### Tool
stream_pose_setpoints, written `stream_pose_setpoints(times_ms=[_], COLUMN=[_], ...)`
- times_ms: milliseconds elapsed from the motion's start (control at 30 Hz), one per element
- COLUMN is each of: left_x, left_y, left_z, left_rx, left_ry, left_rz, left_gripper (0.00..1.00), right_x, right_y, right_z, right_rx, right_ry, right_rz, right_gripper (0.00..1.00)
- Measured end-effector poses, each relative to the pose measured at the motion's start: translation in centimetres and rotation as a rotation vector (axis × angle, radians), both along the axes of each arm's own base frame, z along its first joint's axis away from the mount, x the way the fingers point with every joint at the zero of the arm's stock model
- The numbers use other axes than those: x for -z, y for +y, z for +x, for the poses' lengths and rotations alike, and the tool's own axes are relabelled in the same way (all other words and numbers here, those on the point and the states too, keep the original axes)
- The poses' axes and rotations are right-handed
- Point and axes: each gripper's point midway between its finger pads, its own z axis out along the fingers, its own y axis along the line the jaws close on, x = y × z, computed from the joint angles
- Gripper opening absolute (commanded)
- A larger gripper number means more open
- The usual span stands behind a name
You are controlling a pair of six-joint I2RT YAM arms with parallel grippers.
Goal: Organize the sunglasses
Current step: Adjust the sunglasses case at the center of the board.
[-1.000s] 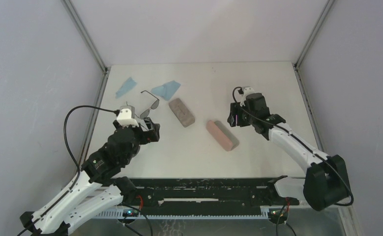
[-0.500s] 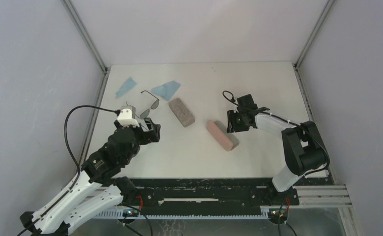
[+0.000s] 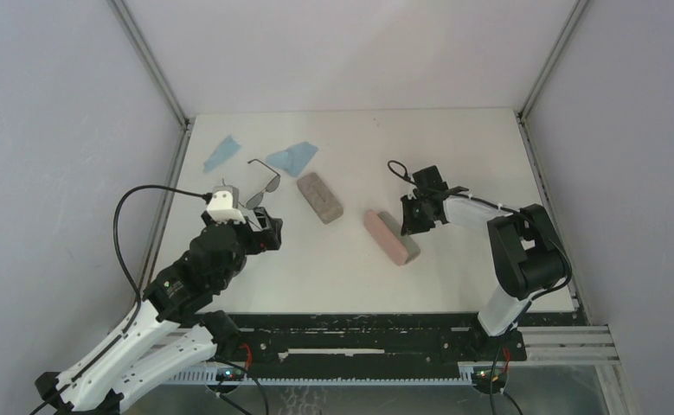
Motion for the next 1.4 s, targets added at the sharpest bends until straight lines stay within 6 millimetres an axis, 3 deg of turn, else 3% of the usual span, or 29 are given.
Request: stream_pose_setpoints(times_ms=[133, 267, 533, 667, 933, 1100, 1267, 1400], left_x=[0.1, 0.1, 0.2, 0.3, 0.5, 0.3, 0.2, 0.2], left_y=[-0.1, -0.1, -0.3, -0.6, -0.7, -0.7, -0.6, -0.6], left_z=[0.0, 0.0, 0.0, 0.1, 0.1, 0.0, 0.0, 0.0], left_rx=[0.003, 0.004, 0.013, 0.022, 0.027, 0.027, 0.026, 0.026], left_ry=[0.004, 0.006, 0.009, 0.014, 0.02, 0.016, 0.011, 0.011], left_rz=[0.002, 0.003, 0.001, 0.002, 0.004, -0.001, -0.005, -0.004], left_gripper=[0.95, 0.94, 0.94, 0.94, 0.94, 0.94, 0.94, 0.94], right_x=[-0.1, -0.2, -1.2, -1.3, -0.1, -2.0, -5.0, -6.0], right_y=[0.0, -0.3, -1.4, -0.8, 1.4, 1.0, -1.2, -2.6], right_z=[0.0, 0.0, -1.8, -3.3, -6.0, -5.0, -2.8, -1.0], right_rx=[0.02, 0.095, 0.331, 0.44, 0.516, 0.53, 0.473, 0.37], right_ry=[0.003, -0.01, -0.016, -0.013, 0.003, -0.071, -0.216, -0.298], right_rz=[0.003, 0.007, 0.02, 0.048, 0.07, 0.097, 0.102, 0.092], right_gripper=[0.0, 0.0, 0.0, 0.0, 0.3, 0.35, 0.37, 0.37])
